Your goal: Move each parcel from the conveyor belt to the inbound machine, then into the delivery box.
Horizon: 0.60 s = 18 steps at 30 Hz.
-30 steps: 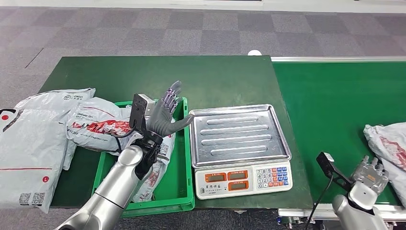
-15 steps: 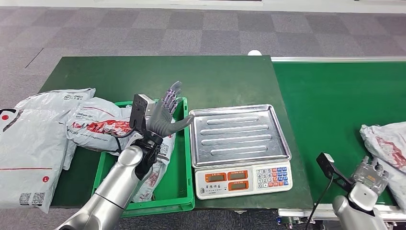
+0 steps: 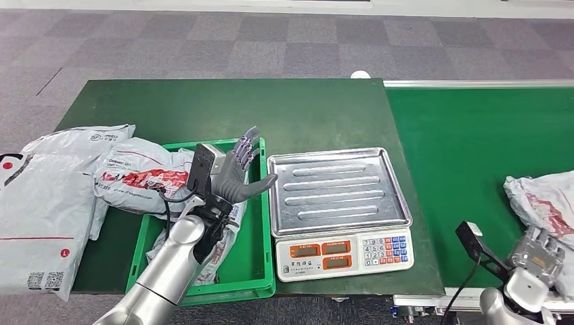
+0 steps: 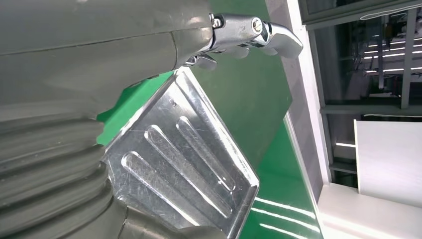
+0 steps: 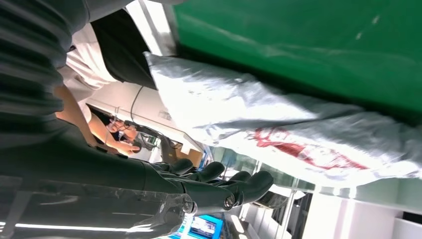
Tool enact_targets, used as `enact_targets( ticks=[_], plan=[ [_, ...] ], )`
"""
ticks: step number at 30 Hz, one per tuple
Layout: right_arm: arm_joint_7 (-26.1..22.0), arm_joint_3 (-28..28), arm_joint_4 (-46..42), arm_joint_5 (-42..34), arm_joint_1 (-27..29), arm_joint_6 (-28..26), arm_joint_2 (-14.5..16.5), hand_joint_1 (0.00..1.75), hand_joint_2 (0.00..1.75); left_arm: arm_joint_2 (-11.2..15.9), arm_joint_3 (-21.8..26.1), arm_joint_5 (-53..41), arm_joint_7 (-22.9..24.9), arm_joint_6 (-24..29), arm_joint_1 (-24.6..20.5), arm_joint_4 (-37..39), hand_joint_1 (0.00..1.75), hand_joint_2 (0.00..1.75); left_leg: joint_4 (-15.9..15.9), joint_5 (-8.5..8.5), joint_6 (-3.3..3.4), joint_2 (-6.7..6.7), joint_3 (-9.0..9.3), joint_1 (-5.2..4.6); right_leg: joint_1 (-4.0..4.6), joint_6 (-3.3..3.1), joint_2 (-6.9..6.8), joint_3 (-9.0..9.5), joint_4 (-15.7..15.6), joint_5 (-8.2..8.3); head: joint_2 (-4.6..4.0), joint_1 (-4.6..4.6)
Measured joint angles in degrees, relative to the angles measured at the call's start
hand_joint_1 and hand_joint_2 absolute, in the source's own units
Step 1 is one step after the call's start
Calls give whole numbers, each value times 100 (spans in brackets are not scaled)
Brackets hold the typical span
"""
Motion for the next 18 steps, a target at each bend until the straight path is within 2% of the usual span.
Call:
enact_targets(
  ticks=[10,18],
  plan=[
    [-99,-565,-1158,205,712,332,406,0,175,-12,27,-303,-12,-15,152,12,0,175,-1,-2,1,2,1,0,0,-1,3,0,0,-2,0,0],
    [-135,-933,-1879,480,1017,609,852,0,175,-99,33,-353,-94,-158,186,108,0,175,-1,-2,2,3,1,0,0,-1,3,-1,0,-3,0,0]
  ],
)
